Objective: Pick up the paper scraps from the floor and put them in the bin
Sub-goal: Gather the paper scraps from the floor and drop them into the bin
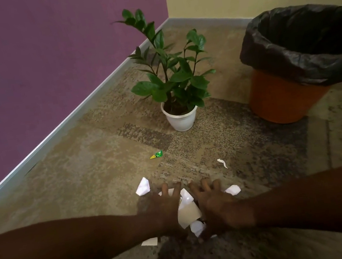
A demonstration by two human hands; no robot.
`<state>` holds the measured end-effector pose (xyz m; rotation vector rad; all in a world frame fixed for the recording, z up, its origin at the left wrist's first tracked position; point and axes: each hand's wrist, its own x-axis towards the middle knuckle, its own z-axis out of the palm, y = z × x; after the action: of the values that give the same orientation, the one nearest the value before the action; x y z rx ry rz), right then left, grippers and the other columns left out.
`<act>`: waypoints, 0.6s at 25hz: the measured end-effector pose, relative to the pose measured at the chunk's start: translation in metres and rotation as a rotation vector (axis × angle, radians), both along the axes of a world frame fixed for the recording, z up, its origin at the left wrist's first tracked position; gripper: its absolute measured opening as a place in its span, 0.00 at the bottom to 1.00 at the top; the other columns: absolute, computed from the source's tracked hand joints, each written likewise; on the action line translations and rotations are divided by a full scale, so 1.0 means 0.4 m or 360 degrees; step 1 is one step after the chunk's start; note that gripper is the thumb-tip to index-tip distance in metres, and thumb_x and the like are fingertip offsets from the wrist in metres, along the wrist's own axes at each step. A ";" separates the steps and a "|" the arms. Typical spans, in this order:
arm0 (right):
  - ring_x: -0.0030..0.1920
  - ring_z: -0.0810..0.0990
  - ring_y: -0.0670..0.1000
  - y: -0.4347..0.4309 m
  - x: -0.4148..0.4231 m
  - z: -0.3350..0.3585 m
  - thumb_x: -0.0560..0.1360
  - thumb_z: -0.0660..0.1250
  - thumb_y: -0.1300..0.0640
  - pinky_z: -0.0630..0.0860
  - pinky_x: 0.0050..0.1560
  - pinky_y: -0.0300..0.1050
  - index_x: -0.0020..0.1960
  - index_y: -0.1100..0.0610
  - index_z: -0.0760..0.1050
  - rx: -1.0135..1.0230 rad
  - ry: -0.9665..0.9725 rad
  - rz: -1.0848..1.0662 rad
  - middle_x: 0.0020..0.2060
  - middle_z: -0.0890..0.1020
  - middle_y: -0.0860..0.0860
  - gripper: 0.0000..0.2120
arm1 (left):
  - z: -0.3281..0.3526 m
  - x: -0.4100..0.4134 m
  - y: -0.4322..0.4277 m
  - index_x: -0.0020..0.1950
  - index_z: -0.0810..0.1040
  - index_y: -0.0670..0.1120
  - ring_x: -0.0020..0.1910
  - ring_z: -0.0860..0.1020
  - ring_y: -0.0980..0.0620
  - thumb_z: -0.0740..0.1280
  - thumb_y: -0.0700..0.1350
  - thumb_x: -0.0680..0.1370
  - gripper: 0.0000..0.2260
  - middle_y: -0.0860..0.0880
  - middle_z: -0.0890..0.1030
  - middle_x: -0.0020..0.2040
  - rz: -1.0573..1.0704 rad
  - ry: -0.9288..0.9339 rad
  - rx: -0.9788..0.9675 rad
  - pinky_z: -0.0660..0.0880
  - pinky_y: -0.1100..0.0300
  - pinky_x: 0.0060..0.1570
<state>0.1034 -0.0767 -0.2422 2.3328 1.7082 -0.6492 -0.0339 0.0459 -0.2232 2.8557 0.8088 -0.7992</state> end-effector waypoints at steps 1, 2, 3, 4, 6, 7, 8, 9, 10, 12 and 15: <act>0.65 0.67 0.66 0.004 -0.002 -0.009 0.54 0.79 0.31 0.73 0.61 0.64 0.79 0.54 0.47 0.0016 -0.0009 0.0061 0.70 0.62 0.59 0.67 | -0.003 0.009 -0.006 0.82 0.44 0.49 0.75 0.65 0.40 0.76 0.66 0.63 0.59 0.42 0.57 0.77 -0.0014 -0.0027 -0.0008 0.68 0.46 0.66; 0.64 0.68 0.65 0.010 0.000 -0.017 0.55 0.79 0.33 0.73 0.61 0.63 0.79 0.55 0.49 0.0025 -0.0004 0.0084 0.69 0.63 0.60 0.64 | -0.002 0.018 -0.009 0.82 0.46 0.47 0.76 0.63 0.40 0.76 0.63 0.66 0.56 0.41 0.54 0.78 -0.0019 -0.0046 -0.0029 0.67 0.47 0.67; 0.64 0.68 0.65 0.021 0.001 -0.022 0.57 0.79 0.35 0.73 0.62 0.62 0.78 0.56 0.50 0.0038 0.0029 0.0075 0.68 0.64 0.60 0.61 | 0.001 0.026 -0.009 0.81 0.48 0.45 0.77 0.62 0.40 0.77 0.60 0.67 0.53 0.40 0.53 0.78 0.0001 -0.0071 -0.0062 0.68 0.47 0.68; 0.65 0.69 0.64 0.032 0.003 -0.027 0.60 0.79 0.39 0.74 0.62 0.60 0.77 0.56 0.53 0.0059 0.0096 0.0046 0.68 0.64 0.59 0.57 | 0.002 0.032 -0.006 0.81 0.51 0.45 0.76 0.63 0.38 0.77 0.57 0.68 0.51 0.39 0.53 0.78 0.0051 -0.0110 -0.0117 0.70 0.48 0.68; 0.65 0.72 0.61 0.051 0.004 -0.030 0.65 0.77 0.46 0.76 0.62 0.57 0.73 0.54 0.60 0.0154 0.0325 -0.0054 0.66 0.65 0.57 0.43 | 0.001 0.041 0.004 0.78 0.57 0.45 0.68 0.73 0.37 0.78 0.52 0.69 0.45 0.38 0.56 0.75 0.0200 -0.0245 -0.0306 0.74 0.49 0.64; 0.63 0.74 0.61 0.057 0.004 -0.030 0.67 0.77 0.50 0.77 0.61 0.56 0.71 0.53 0.62 0.0204 0.0440 -0.0095 0.65 0.65 0.57 0.38 | 0.001 0.043 0.009 0.76 0.61 0.46 0.63 0.77 0.38 0.78 0.50 0.69 0.40 0.39 0.58 0.73 0.0262 -0.0332 -0.0404 0.76 0.50 0.62; 0.61 0.76 0.61 0.062 0.008 -0.029 0.68 0.76 0.52 0.78 0.59 0.55 0.70 0.54 0.64 0.0256 0.0518 -0.0105 0.65 0.65 0.58 0.35 | 0.001 0.044 0.012 0.74 0.64 0.46 0.60 0.79 0.39 0.76 0.48 0.71 0.36 0.41 0.60 0.71 0.0302 -0.0419 -0.0470 0.76 0.52 0.61; 0.59 0.78 0.61 0.068 0.014 -0.030 0.69 0.77 0.54 0.79 0.58 0.54 0.70 0.55 0.65 0.0300 0.0561 -0.0099 0.65 0.66 0.58 0.35 | 0.000 0.044 0.015 0.72 0.66 0.46 0.59 0.79 0.40 0.75 0.48 0.72 0.31 0.41 0.62 0.69 0.0329 -0.0491 -0.0507 0.75 0.54 0.60; 0.58 0.79 0.61 0.075 0.021 -0.028 0.69 0.76 0.56 0.78 0.58 0.52 0.71 0.55 0.66 0.0331 0.0595 -0.0108 0.65 0.66 0.59 0.33 | -0.001 0.046 0.016 0.70 0.68 0.45 0.59 0.78 0.41 0.74 0.47 0.73 0.28 0.42 0.64 0.68 0.0351 -0.0543 -0.0531 0.73 0.56 0.60; 0.59 0.79 0.60 0.096 0.037 -0.019 0.70 0.76 0.58 0.76 0.59 0.47 0.69 0.56 0.70 0.0377 0.0658 -0.0159 0.64 0.69 0.59 0.30 | 0.000 0.048 0.020 0.68 0.72 0.46 0.60 0.77 0.43 0.72 0.46 0.74 0.23 0.43 0.69 0.65 0.0412 -0.0647 -0.0580 0.70 0.60 0.59; 0.60 0.78 0.58 0.131 0.068 0.007 0.68 0.78 0.59 0.71 0.55 0.41 0.64 0.59 0.77 0.0380 0.0687 -0.0233 0.57 0.75 0.57 0.26 | 0.007 0.055 0.029 0.65 0.76 0.46 0.63 0.76 0.45 0.68 0.47 0.76 0.17 0.44 0.77 0.62 0.0454 -0.0736 -0.0590 0.67 0.61 0.60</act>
<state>0.1305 -0.0244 -0.2394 2.6495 1.8843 -1.0999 -0.0120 0.0577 -0.2203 2.3784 0.8615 -0.2077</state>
